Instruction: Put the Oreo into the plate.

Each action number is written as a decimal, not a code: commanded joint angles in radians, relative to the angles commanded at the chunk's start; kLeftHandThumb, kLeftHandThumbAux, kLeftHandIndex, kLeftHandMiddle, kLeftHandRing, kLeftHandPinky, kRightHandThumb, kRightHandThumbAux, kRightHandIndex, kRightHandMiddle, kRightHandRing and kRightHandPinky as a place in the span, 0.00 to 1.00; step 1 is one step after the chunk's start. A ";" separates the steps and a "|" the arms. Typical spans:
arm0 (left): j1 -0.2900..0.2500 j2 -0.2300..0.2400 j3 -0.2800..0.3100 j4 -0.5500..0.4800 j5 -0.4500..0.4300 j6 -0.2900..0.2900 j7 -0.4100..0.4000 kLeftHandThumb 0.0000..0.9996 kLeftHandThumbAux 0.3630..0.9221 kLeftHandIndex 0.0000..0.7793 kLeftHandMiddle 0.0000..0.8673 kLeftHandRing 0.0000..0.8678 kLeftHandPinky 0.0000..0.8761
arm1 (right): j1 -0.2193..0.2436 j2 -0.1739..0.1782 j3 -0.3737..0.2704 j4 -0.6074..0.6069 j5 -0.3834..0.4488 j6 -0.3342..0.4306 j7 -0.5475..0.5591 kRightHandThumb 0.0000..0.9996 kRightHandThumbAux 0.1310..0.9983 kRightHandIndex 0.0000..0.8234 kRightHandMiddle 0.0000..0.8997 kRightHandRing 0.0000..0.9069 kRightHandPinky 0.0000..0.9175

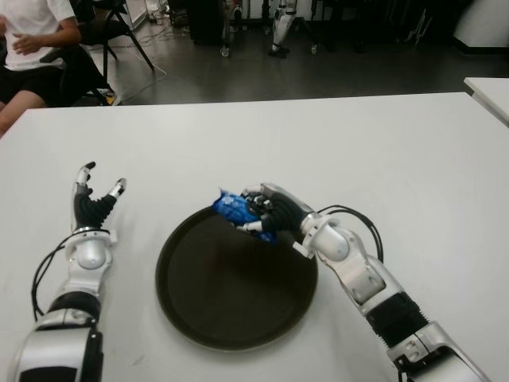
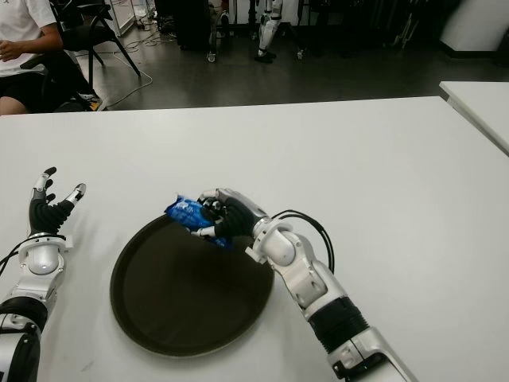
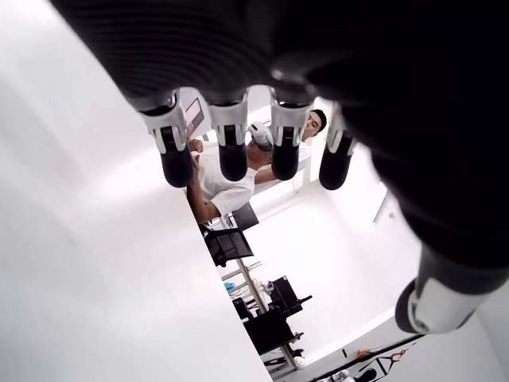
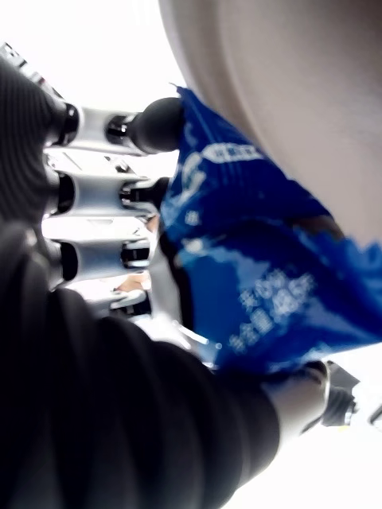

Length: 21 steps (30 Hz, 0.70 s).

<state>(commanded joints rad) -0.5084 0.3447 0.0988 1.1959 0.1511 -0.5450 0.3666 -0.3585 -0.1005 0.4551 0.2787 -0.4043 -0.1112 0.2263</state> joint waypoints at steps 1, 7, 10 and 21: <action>0.000 0.000 0.000 0.000 0.000 0.000 0.000 0.00 0.44 0.00 0.02 0.00 0.00 | 0.004 0.001 0.004 -0.004 0.000 0.000 0.002 0.71 0.68 0.53 0.89 0.88 0.86; -0.002 -0.001 0.002 0.004 -0.004 -0.002 -0.011 0.00 0.45 0.00 0.00 0.00 0.00 | 0.015 0.003 0.021 -0.022 0.014 0.010 0.043 0.71 0.68 0.53 0.89 0.88 0.85; -0.002 0.001 -0.003 0.002 0.001 -0.001 -0.009 0.00 0.43 0.00 0.00 0.00 0.00 | 0.019 0.007 0.023 -0.022 0.023 0.014 0.064 0.71 0.68 0.53 0.89 0.88 0.85; -0.001 -0.003 0.008 0.001 -0.013 -0.006 -0.016 0.00 0.46 0.00 0.00 0.00 0.00 | 0.030 0.019 0.029 -0.041 0.001 0.050 0.068 0.71 0.68 0.53 0.88 0.88 0.86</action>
<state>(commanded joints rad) -0.5097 0.3417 0.1063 1.1968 0.1386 -0.5506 0.3510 -0.3285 -0.0816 0.4844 0.2381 -0.4036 -0.0612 0.2941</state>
